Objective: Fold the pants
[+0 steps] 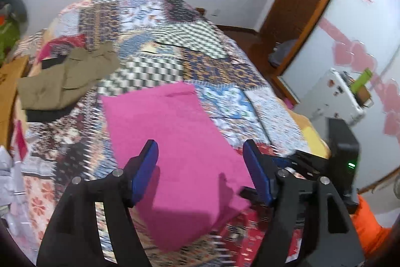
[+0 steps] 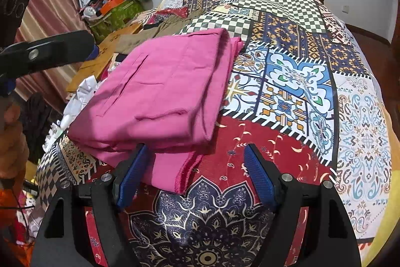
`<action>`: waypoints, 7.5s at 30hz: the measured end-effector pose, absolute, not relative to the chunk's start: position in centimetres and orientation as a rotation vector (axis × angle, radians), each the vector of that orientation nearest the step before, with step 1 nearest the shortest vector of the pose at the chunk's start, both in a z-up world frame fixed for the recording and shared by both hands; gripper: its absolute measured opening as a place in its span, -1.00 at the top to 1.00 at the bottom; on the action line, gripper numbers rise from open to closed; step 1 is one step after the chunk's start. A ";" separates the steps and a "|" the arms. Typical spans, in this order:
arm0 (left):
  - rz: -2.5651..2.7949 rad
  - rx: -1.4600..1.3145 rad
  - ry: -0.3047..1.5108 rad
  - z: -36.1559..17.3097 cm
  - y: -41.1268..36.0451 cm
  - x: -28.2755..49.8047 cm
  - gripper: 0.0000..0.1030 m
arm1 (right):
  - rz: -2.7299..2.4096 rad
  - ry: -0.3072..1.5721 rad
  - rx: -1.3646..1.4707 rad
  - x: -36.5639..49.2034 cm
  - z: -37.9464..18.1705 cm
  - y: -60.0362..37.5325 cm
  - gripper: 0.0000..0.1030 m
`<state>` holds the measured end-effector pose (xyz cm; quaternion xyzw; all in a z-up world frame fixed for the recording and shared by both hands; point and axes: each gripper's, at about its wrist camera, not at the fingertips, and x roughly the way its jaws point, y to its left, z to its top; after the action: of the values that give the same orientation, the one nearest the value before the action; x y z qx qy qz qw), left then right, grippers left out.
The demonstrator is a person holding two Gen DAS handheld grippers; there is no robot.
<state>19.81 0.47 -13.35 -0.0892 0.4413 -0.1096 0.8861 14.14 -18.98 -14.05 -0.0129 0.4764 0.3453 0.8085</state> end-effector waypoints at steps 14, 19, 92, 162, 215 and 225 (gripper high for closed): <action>0.099 0.044 0.953 -15.3 8.3 30.8 -0.57 | 0.679 0.954 -0.006 14.5 -11.5 -21.3 -0.46; 0.122 0.081 1.060 -19.7 9.2 34.7 -0.57 | 0.643 0.942 -0.018 15.1 -11.2 -21.4 -0.46; 0.007 0.047 1.002 -20.5 8.8 14.5 -0.81 | 0.675 1.006 -0.052 11.9 -12.5 -19.4 -0.03; -0.125 -0.121 0.846 -12.3 9.8 23.3 0.61 | 0.740 0.837 0.066 21.1 -6.5 -15.3 0.77; 0.267 -0.125 1.003 -26.5 33.4 41.1 0.03 | 0.736 0.946 -0.200 39.6 -18.6 9.4 0.62; 0.296 -0.087 0.953 -20.7 31.8 36.7 0.01 | 0.734 0.922 -0.233 36.1 -15.0 5.4 0.35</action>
<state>36.69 31.83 -20.67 -0.0416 0.4567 0.1420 0.8772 36.08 5.44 -15.04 -0.1096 0.4337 0.3454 0.8250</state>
